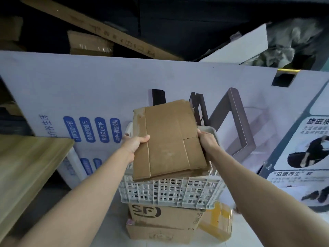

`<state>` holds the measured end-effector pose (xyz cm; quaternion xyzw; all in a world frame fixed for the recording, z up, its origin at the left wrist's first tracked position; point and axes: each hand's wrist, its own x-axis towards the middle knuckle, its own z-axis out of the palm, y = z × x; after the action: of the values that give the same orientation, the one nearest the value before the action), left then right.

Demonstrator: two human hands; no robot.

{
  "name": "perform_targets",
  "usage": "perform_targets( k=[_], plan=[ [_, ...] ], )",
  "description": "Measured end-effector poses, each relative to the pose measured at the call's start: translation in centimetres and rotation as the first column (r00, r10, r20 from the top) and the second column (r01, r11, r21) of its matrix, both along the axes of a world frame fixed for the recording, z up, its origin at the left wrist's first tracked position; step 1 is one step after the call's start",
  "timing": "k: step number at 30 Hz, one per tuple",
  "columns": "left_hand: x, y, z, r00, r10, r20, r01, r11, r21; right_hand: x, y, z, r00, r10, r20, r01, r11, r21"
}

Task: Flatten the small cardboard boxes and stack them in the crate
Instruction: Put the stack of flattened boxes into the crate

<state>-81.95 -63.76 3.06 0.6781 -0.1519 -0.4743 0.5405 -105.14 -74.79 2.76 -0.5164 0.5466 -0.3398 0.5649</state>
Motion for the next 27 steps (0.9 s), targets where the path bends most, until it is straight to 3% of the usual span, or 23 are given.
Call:
perform_targets(
  k=[3, 7, 10, 12, 15, 17, 21, 24, 27],
  plan=[
    [-1.0, 0.0, -0.3, 0.993, 0.042, -0.110, -0.040, 0.999, 0.025, -1.0, -1.6, 0.1, 0.994, 0.100, 0.033, -0.103, 0.986, 0.133],
    [-1.2, -0.2, -0.8, 0.974, 0.177, -0.138, -0.178, 0.984, 0.010, -1.8, -2.5, -0.7, 0.979, 0.175, 0.108, -0.200, 0.929, 0.311],
    [-0.9, -0.7, -1.3, 0.945, 0.265, -0.194, -0.273, 0.962, -0.016, -1.6, -3.2, -1.9, 0.987, 0.105, 0.124, -0.137, 0.949, 0.284],
    [-0.8, -1.3, -1.7, 0.927, 0.301, -0.224, -0.317, 0.947, -0.039, -0.9, -3.3, -2.6, 0.965, 0.003, 0.261, -0.075, 0.961, 0.267],
    [-1.1, -2.5, -2.4, 0.905, 0.340, -0.255, -0.368, 0.928, -0.068, 1.1, -2.7, -2.4, 0.905, 0.029, 0.425, -0.142, 0.961, 0.238],
    [-1.9, -3.1, -2.6, 0.891, 0.346, -0.295, -0.380, 0.923, -0.067, 3.0, -2.1, -2.2, 0.899, 0.052, 0.434, -0.172, 0.955, 0.240],
    [-3.2, -3.2, -3.2, 0.887, 0.276, -0.370, -0.310, 0.950, -0.035, 5.1, -2.0, -2.1, 0.908, -0.108, 0.405, 0.007, 0.970, 0.242],
    [-1.1, -2.4, -3.7, 0.880, 0.219, -0.422, -0.278, 0.957, -0.083, 4.0, -3.2, -2.2, 0.925, -0.119, 0.360, 0.036, 0.973, 0.229],
    [2.9, -2.0, -4.5, 0.918, 0.310, -0.247, -0.323, 0.946, -0.014, 2.3, -5.0, -2.2, 0.950, -0.091, 0.300, 0.017, 0.971, 0.240]
  ],
)
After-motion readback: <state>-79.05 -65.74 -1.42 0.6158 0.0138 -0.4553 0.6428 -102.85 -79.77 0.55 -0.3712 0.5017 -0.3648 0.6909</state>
